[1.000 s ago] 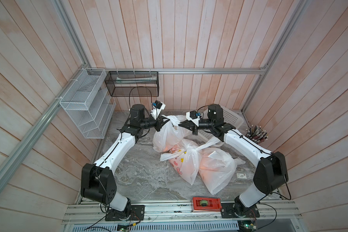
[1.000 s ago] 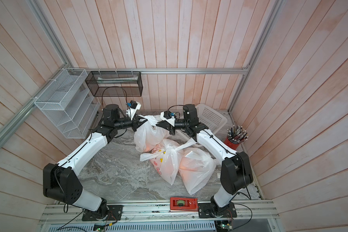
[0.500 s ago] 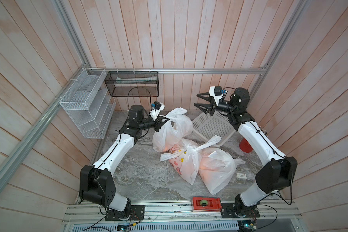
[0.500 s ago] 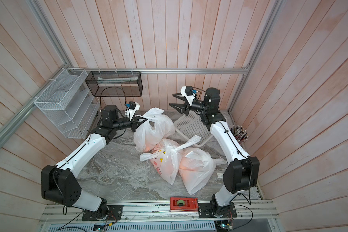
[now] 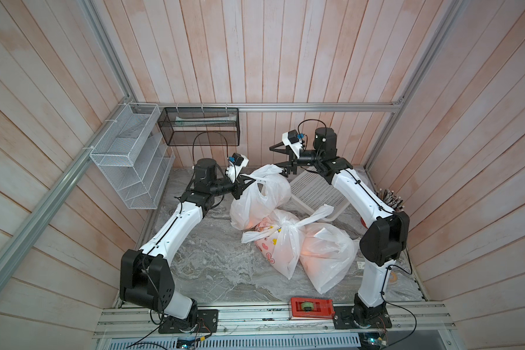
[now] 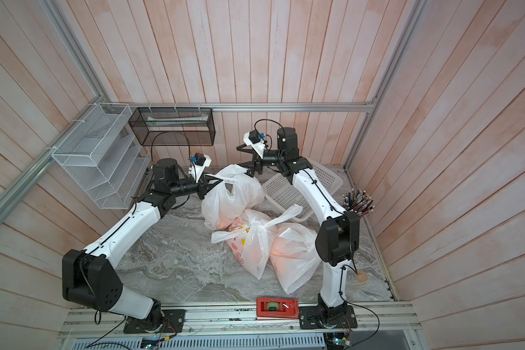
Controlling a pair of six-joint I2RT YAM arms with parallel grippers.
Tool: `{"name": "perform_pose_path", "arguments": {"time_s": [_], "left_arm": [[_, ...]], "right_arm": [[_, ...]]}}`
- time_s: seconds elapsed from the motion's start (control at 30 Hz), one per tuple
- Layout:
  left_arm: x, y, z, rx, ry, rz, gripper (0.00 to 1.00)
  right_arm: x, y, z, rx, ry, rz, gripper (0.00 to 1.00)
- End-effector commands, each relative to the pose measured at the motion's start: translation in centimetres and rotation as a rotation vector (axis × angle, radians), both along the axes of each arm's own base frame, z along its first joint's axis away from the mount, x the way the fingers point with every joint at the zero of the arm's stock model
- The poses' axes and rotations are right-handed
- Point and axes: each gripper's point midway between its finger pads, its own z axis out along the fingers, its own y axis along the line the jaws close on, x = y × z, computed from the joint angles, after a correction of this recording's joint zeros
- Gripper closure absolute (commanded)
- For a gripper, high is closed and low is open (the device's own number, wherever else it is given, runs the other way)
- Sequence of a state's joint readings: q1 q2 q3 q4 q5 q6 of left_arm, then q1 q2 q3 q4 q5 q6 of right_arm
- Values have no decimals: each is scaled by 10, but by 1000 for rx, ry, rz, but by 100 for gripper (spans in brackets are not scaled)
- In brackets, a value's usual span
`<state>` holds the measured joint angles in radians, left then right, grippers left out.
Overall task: Place the oranges into plastic bags & tie knots
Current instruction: Tie the plastic bag at the center of the board.
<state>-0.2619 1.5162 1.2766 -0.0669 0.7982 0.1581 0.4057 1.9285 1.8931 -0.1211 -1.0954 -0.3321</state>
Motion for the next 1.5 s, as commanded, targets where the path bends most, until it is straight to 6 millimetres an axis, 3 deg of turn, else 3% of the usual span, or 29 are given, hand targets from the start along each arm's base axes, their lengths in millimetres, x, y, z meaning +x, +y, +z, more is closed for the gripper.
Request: {"name": "perform_pose_path", "arguments": {"time_s": [0.0,0.2,0.3,0.6,0.8,0.97,1.2,1.47], "left_arm": [[-4,4,9,11,-47,7,100],[-5,2,6,19,-42,-4,100],[-6,2,7,21,-47,-3,100],[-9,1,9,34,-54,0,100],[-12,-4,9,43,-57,-9,100],[-14,-7,9,54,-56,-9,100],[-15,-7,8,79,-36,5,100],[-17,-8,11,65,28,29,100]], "right_arm": [[-26,-3,-3,-12,-13,63,11],[-43,2,-13,-22,10,89,8],[-43,8,-27,-62,22,75,7],[-22,24,-67,-232,48,-42,8],[-10,30,-79,-288,64,-92,12],[2,35,-93,-336,76,-137,26],[18,36,-102,-364,82,-219,56],[15,44,-86,-235,100,-222,82]]}}
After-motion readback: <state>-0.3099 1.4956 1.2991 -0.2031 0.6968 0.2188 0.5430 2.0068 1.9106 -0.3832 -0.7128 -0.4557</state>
